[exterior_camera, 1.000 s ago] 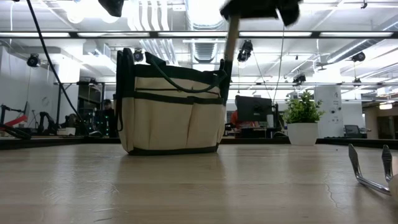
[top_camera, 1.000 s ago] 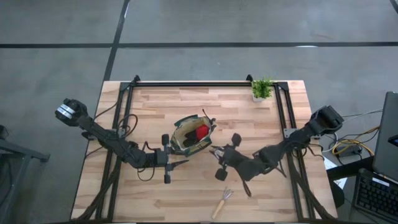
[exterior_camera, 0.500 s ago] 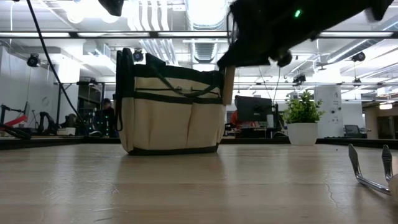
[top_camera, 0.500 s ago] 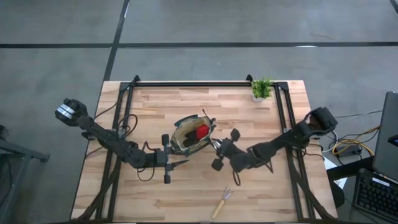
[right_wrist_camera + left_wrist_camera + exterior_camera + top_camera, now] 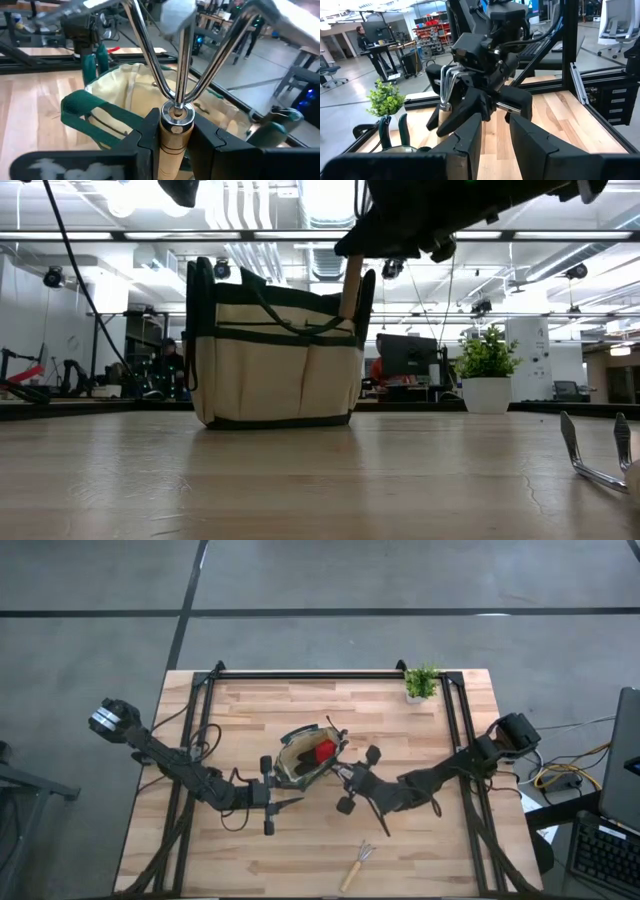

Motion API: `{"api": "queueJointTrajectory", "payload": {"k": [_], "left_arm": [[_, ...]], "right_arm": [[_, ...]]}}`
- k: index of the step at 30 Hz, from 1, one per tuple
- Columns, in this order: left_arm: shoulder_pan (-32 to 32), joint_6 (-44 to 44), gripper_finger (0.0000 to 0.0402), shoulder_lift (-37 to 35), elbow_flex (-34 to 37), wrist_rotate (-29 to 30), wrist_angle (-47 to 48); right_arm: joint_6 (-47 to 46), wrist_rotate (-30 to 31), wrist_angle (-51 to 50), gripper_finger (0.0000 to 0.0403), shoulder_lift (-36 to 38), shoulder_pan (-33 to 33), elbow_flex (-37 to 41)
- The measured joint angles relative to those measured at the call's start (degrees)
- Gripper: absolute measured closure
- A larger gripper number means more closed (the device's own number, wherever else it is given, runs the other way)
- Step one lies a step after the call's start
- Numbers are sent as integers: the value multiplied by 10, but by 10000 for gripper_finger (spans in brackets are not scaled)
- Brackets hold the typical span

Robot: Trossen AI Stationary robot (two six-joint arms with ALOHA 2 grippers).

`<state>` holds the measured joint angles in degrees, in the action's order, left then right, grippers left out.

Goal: Pick & Place Garden tools in Gardening bag
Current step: Put the top brown hand rake into the brown gardening bag

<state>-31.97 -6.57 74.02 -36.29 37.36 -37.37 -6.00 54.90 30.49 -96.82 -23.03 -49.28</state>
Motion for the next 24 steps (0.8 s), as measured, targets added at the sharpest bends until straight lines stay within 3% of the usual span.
{"api": "queueJointTrajectory", "payload": {"k": [24], "left_arm": [[0,1,296,0,0,0,2]], "right_arm": [[-48,4,3,328,-71,40,-1]]}}
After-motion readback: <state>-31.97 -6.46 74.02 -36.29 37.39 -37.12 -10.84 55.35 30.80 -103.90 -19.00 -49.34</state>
